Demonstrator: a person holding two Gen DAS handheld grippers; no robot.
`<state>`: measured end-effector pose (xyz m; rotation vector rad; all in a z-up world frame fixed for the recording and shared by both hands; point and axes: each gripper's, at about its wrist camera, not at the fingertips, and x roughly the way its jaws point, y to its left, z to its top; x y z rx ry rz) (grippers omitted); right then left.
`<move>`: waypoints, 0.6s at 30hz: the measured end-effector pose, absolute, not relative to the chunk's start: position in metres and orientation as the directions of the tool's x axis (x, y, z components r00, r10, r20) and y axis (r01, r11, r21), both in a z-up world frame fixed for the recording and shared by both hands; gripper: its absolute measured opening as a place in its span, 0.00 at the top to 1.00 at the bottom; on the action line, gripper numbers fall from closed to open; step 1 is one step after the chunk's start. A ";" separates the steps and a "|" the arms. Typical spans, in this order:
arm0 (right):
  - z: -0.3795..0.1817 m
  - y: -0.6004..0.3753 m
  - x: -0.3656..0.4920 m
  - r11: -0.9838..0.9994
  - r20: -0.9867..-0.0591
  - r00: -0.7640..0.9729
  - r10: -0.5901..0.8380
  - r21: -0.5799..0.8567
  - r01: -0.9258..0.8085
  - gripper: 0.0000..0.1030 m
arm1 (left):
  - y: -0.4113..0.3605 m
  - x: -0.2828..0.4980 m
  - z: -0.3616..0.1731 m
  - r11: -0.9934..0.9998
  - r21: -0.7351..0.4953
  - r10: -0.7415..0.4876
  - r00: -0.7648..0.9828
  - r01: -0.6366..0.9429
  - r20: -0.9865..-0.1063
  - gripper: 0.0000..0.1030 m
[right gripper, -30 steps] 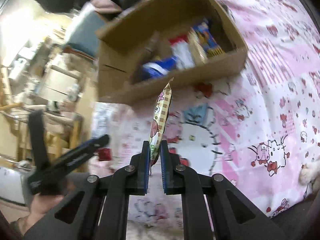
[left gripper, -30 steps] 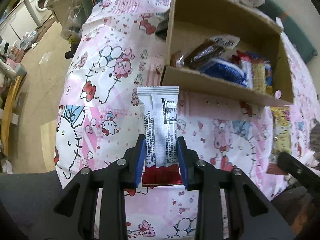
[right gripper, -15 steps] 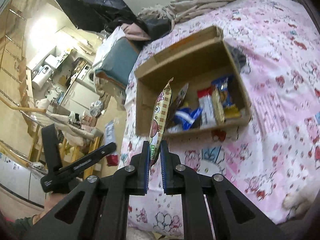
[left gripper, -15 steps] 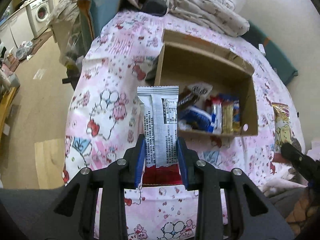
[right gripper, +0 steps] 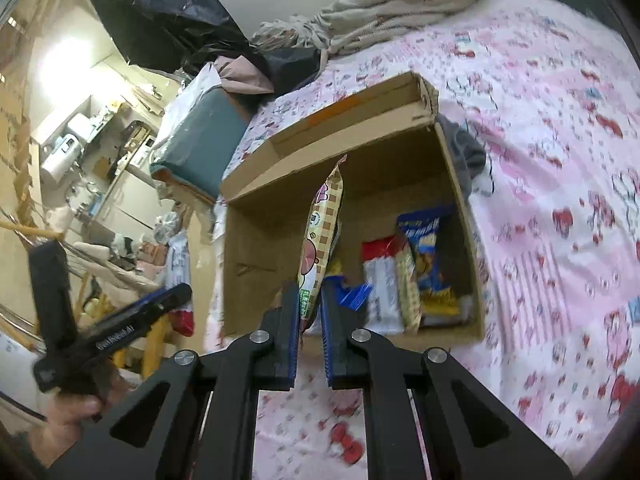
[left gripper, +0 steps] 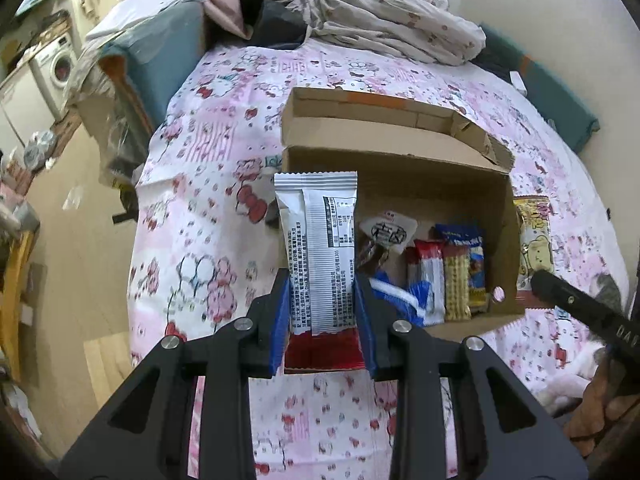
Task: Organize snacks
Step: 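Carry both snacks into the box and open both tools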
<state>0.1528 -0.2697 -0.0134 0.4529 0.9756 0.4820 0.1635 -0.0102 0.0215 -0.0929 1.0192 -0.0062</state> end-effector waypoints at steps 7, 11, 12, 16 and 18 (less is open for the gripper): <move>-0.047 -0.264 0.167 0.853 -0.739 0.440 0.511 0.499 -0.153 0.90 | -0.016 0.189 -0.011 0.995 -0.090 -0.061 0.526 -0.030 -0.848 0.74; -0.053 -0.260 0.167 0.861 -0.754 0.426 0.500 0.484 -0.155 0.90 | -0.017 0.194 -0.022 0.992 -0.124 -0.094 0.524 -0.023 -0.846 0.74; -0.053 -0.259 0.168 0.863 -0.757 0.423 0.498 0.479 -0.158 0.90 | -0.018 0.194 -0.023 0.993 -0.119 -0.091 0.526 -0.020 -0.845 0.74; -0.058 -0.252 0.171 0.859 -0.761 0.404 0.507 0.484 -0.167 0.90 | -0.021 0.197 -0.027 0.991 -0.131 -0.103 0.524 -0.017 -0.846 0.74; -0.058 -0.248 0.172 0.851 -0.756 0.396 0.521 0.494 -0.177 0.90 | -0.021 0.197 -0.029 0.991 -0.134 -0.102 0.519 -0.025 -0.849 0.74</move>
